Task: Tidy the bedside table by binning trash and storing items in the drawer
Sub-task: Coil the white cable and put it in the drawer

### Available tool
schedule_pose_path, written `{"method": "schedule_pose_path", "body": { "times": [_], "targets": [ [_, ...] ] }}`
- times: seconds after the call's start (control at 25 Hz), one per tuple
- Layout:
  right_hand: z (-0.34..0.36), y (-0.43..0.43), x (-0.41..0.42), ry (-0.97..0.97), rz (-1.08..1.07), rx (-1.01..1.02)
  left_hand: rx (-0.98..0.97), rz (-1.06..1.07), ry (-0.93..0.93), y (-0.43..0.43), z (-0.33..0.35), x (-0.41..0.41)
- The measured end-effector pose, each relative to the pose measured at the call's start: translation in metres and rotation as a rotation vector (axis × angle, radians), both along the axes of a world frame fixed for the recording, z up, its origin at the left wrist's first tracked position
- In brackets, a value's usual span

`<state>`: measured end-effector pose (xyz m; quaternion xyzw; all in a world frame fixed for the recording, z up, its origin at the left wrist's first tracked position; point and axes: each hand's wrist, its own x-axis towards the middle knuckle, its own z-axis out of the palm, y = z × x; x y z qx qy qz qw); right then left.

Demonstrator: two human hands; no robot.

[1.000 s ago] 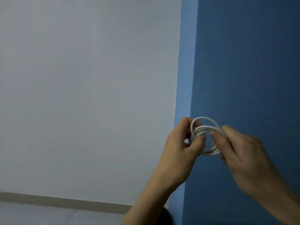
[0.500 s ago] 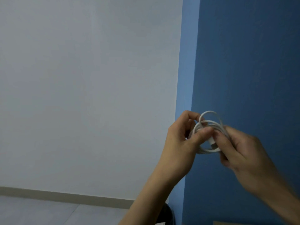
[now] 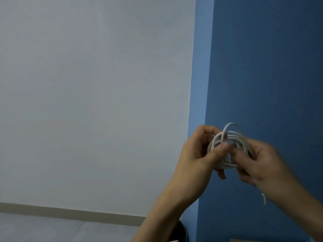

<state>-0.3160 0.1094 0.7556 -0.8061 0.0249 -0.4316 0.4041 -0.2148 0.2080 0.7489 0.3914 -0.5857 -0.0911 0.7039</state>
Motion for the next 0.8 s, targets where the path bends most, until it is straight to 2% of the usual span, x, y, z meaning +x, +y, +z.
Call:
{"method": "schedule_pose_path", "body": {
  "times": [0.12, 0.2, 0.24, 0.36, 0.48, 0.52, 0.64, 0.72, 0.8],
  "targets": [
    [-0.003, 0.001, -0.003, 0.0, 0.03, -0.006, 0.051, 0.278, -0.138, -0.001, -0.002, 0.003],
    [-0.002, 0.004, -0.007, -0.018, 0.048, -0.105, 0.034, 0.494, -0.211, -0.002, -0.004, 0.003],
    [-0.001, 0.006, -0.008, -0.031, 0.042, -0.16, 0.02, 0.52, -0.23, -0.002, -0.005, 0.004],
    [0.004, 0.005, -0.01, -0.015, -0.021, -0.307, 0.044, 0.311, -0.221, 0.0, -0.008, 0.002],
    [0.01, -0.004, -0.015, -0.008, -0.113, -0.346, 0.108, 0.106, -0.244, 0.01, -0.01, 0.005],
    [0.012, -0.008, -0.018, 0.0, -0.139, -0.357, 0.129, 0.114, -0.281, 0.012, -0.011, 0.008],
    [0.014, -0.018, -0.023, 0.043, -0.168, -0.365, 0.156, 0.331, -0.414, 0.015, -0.016, 0.016],
    [0.012, -0.02, -0.024, 0.056, -0.156, -0.343, 0.195, 0.383, -0.417, 0.014, -0.02, 0.017],
    [0.009, -0.019, -0.022, 0.044, -0.192, -0.396, 0.242, 0.346, -0.364, 0.014, -0.02, 0.016]
  ]
}}
